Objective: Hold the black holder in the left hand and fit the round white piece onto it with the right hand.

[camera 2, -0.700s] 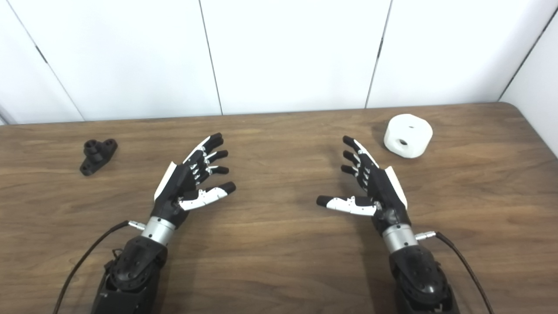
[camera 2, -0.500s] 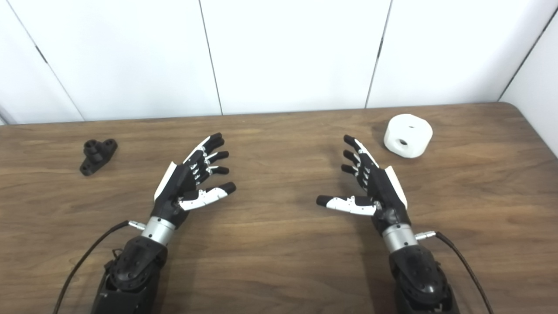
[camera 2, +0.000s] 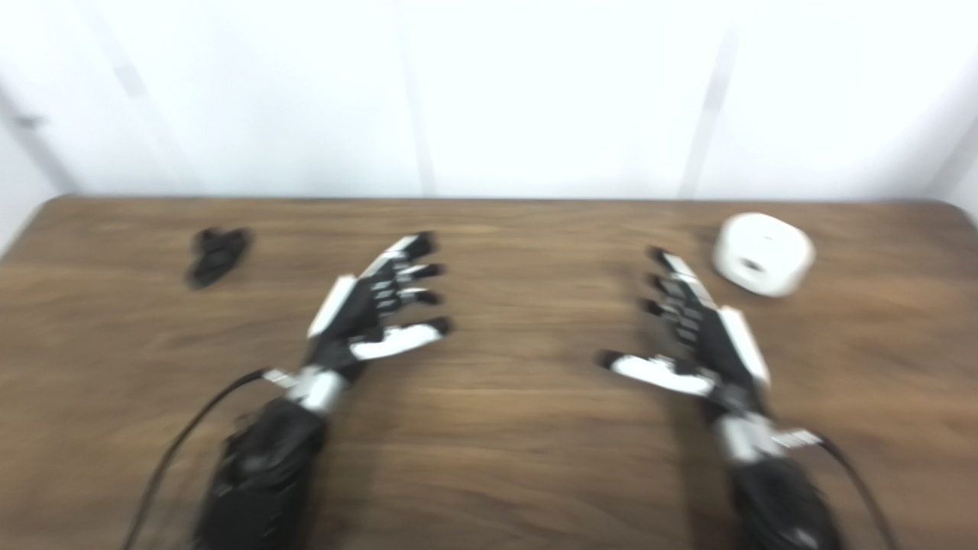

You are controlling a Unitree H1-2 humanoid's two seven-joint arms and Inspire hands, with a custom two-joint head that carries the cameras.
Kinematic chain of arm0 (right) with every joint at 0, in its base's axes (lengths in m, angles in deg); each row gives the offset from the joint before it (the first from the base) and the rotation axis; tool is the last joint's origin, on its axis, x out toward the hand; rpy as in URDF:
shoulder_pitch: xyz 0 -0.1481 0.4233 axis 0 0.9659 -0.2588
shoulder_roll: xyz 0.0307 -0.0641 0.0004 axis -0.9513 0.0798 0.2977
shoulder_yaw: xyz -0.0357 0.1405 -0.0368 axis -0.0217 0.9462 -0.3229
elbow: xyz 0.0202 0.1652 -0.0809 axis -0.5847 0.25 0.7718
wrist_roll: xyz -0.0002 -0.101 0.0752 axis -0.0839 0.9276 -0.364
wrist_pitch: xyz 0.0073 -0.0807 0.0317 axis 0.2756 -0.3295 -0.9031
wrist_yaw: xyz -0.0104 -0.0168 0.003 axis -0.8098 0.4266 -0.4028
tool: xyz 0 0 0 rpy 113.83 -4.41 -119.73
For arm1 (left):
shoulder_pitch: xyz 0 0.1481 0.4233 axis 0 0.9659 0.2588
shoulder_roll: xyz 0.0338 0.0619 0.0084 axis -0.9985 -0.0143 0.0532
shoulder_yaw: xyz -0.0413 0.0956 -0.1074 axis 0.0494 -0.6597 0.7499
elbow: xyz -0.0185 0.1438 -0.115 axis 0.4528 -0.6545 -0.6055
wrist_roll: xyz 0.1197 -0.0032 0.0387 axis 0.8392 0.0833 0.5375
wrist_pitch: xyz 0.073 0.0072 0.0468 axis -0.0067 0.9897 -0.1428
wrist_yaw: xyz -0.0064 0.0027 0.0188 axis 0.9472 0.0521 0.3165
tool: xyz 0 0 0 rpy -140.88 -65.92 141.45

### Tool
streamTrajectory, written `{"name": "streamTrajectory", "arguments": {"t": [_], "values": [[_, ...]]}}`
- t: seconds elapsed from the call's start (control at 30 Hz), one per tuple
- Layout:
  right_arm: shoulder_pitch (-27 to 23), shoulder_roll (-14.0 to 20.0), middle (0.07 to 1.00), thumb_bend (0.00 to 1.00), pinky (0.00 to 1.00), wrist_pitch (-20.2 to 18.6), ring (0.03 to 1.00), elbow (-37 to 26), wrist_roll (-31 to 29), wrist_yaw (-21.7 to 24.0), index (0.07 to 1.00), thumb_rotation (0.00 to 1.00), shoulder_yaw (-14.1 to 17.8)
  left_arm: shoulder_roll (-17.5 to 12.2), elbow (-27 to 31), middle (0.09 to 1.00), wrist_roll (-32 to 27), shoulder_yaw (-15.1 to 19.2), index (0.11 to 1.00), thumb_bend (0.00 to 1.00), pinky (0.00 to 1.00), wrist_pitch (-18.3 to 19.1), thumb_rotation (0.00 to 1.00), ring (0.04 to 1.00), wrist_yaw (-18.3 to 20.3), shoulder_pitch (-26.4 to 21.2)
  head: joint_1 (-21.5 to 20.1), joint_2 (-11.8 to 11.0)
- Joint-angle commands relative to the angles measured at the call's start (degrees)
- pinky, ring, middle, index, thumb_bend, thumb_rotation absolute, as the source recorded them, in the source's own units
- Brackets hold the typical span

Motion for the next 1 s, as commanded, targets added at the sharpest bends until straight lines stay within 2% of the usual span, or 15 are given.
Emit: {"name": "streamTrajectory", "arguments": {"t": [0.0,0.1,0.2,0.3,0.4,0.6,0.83,0.97], "values": [[-0.7,1.5,0.997,0.8,0.82,2.9,0.934,-0.5,-1.3,0.3,0.951,0.16,1.5,2.3,-3.3,0.92,0.6,-1.2,0.906,0.78,0.67,-1.3,0.17,0.841,-1.1,0.7,0.9,-0.3],[-0.7,1.7,0.992,0.81,0.86,0.8,0.927,-0.8,-4.2,0.9,0.937,0.14,2.8,3.2,-4.8,0.913,1.5,-1.8,0.903,0.79,0.67,-2.0,0.18,0.834,-1.8,0.3,2.8,-0.8],[-0.6,2.0,1.0,0.76,0.9,0.7,0.942,-0.9,-6.2,1.9,0.951,0.06,3.2,3.9,-6.6,0.919,2.3,-2.2,0.908,0.79,0.66,-3.5,0.19,0.839,-2.6,-0.2,3.4,-1.2],[-0.9,2.9,1.0,0.79,0.88,3.0,0.936,0.5,-5.1,1.8,0.952,0.14,3.1,4.5,-8.1,0.923,2.3,-2.4,0.909,0.79,0.66,-4.4,0.18,0.845,-2.8,-0.6,4.8,-2.3],[-1.0,3.2,1.0,0.82,0.87,3.7,0.935,1.4,-5.4,2.0,0.948,0.16,3.4,5.0,-8.8,0.922,2.1,-2.3,0.908,0.8,0.67,-4.6,0.18,0.85,-2.7,-0.8,5.4,-2.6],[-1.0,3.5,1.0,0.8,0.85,4.0,0.932,1.8,-5.6,2.6,0.956,0.13,3.4,5.2,-8.7,0.933,2.4,-2.6,0.916,0.78,0.66,-5.0,0.15,0.841,-2.8,-0.7,5.5,-2.4],[-0.9,3.4,1.0,0.81,0.85,4.2,0.93,2.0,-5.6,2.7,0.961,0.14,3.6,5.5,-9.5,0.919,2.0,-2.3,0.901,0.79,0.68,-5.2,0.12,0.832,-3.1,-1.0,5.8,-2.7],[-1.0,3.6,1.0,0.81,0.84,4.4,0.927,2.5,-5.3,2.8,0.965,0.15,3.4,5.7,-9.4,0.862,1.1,-1.7,0.863,0.77,0.61,-5.3,0.06,0.767,-3.1,-1.3,6.1,-2.8]]}}
